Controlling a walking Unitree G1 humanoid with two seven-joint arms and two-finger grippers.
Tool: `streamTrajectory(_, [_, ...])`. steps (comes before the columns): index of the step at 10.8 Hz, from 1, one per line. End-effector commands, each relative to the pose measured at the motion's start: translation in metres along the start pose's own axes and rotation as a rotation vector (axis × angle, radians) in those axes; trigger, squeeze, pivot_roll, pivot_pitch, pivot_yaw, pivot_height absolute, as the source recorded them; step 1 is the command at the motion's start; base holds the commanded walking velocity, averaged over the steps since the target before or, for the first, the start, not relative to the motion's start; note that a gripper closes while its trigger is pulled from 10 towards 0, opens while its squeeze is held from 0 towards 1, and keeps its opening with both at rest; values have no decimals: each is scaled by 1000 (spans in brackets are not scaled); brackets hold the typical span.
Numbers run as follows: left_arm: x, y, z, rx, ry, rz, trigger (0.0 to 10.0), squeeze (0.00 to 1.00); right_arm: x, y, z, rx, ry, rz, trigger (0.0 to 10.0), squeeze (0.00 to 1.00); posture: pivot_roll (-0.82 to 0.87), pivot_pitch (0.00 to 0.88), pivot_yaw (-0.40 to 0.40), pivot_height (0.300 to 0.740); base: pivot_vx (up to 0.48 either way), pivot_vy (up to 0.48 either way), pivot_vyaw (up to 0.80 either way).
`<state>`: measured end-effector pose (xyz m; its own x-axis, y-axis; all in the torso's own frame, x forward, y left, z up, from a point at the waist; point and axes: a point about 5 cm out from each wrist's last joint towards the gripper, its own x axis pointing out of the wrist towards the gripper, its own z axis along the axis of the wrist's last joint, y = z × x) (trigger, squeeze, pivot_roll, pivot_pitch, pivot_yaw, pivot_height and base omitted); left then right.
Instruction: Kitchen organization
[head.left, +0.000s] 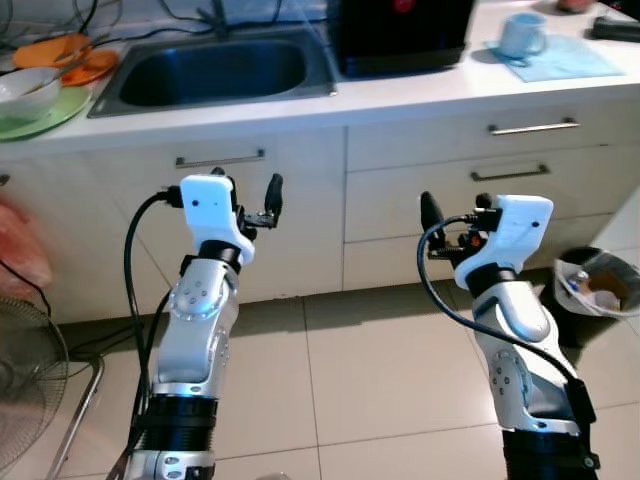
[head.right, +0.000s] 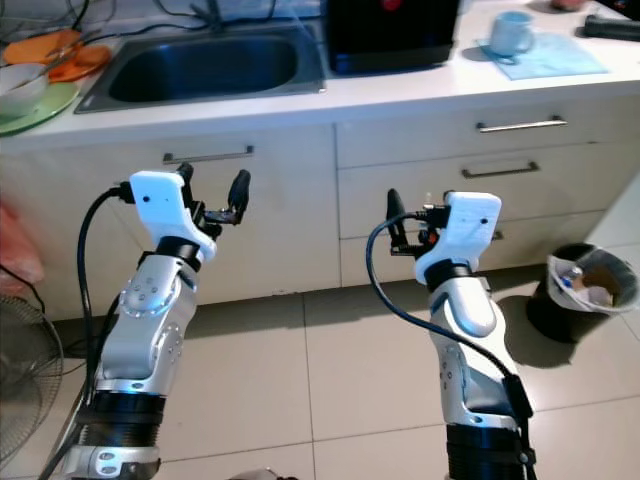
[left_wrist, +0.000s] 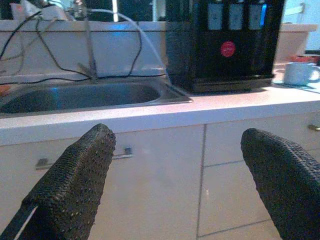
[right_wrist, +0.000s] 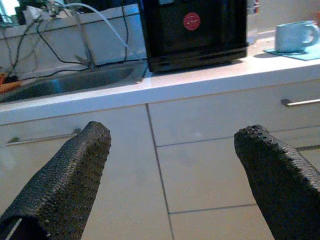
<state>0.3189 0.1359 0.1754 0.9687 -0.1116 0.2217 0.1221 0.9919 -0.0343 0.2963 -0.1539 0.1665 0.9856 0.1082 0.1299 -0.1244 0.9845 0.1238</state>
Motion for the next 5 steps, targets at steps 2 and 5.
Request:
streamTrajectory(2, [1,2,8,13,-21,25,10000,0,1,4,9,12,-27,25,10000,0,44,0,81,740,300,375,0])
streamTrajectory(5, [0,5,6,28,-4,47,10000,0,2,6,11,17,-43,21,10000,0,47,0,82,740,292,381,0])
